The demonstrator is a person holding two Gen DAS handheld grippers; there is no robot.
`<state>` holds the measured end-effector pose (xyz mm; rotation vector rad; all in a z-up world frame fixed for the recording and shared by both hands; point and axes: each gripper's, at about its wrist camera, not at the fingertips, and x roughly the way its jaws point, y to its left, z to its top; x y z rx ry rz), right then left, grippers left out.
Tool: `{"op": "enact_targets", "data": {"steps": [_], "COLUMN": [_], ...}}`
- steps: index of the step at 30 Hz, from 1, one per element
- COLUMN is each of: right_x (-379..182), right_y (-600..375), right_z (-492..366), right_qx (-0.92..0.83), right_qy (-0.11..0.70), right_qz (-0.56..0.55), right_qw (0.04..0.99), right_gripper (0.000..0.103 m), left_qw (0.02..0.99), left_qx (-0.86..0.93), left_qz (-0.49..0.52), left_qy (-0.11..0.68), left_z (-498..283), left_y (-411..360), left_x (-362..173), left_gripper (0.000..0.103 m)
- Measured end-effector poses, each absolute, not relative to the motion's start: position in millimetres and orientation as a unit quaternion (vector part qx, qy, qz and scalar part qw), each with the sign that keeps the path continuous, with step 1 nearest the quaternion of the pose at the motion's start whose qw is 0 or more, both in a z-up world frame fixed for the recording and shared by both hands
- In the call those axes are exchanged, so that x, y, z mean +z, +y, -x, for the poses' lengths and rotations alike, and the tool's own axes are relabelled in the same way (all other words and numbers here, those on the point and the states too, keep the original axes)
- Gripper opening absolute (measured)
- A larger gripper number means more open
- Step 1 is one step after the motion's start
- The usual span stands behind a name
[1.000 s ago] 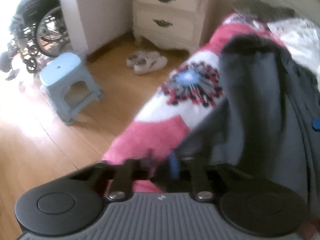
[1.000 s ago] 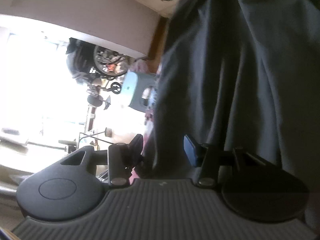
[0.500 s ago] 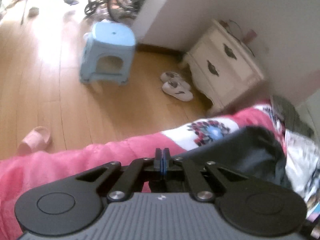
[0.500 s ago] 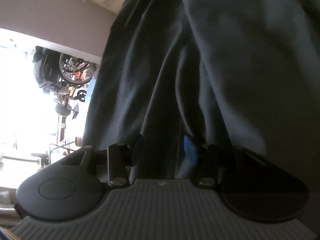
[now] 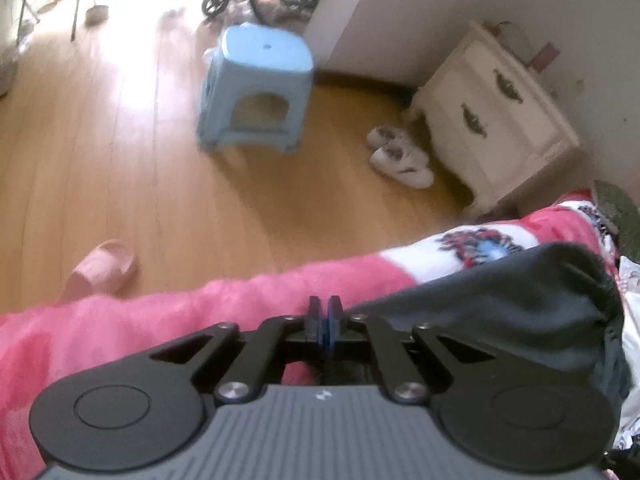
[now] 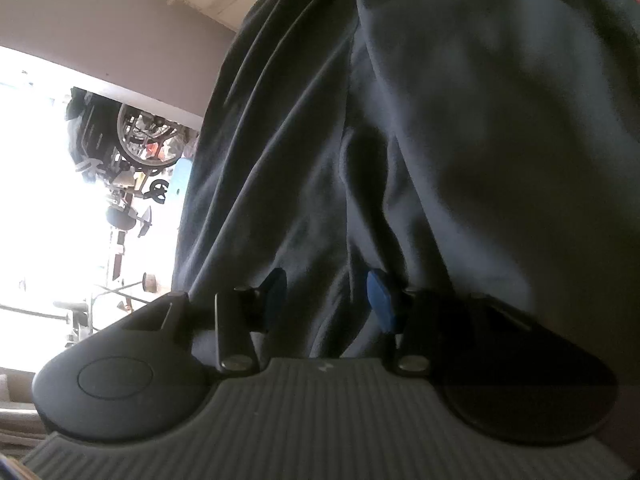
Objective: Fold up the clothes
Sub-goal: 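Lower the trousers flat onto the bed and open the left gripper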
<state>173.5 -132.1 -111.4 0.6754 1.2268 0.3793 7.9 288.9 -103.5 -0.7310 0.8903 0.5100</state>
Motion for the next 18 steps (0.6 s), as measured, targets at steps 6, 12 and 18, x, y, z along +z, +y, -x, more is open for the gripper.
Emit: {"op": "enact_targets", "data": {"steps": [6, 12, 18], "right_x": [-92, -74, -74], "right_y": [-133, -114, -66], "right_z": [-166, -144, -122], "right_qx": [0.199, 0.261, 0.333], "right_qy": [0.547, 0.567, 0.585], "right_qz": [-0.289, -0.267, -0.232], "right_qw": [0.76, 0.734, 0.702], "right_gripper": [0.044, 0.044, 0.044], "left_qw": [0.821, 0.827, 0.84], "left_qx": [0.265, 0.216, 0.169], "left_qz": [0.306, 0.306, 0.271], "left_qy": [0.402, 0.42, 0.438], "left_z": [11, 26, 34], "left_y": [288, 279, 250], "left_x": [-79, -67, -63], "left_gripper": [0.043, 0.044, 0.043]}}
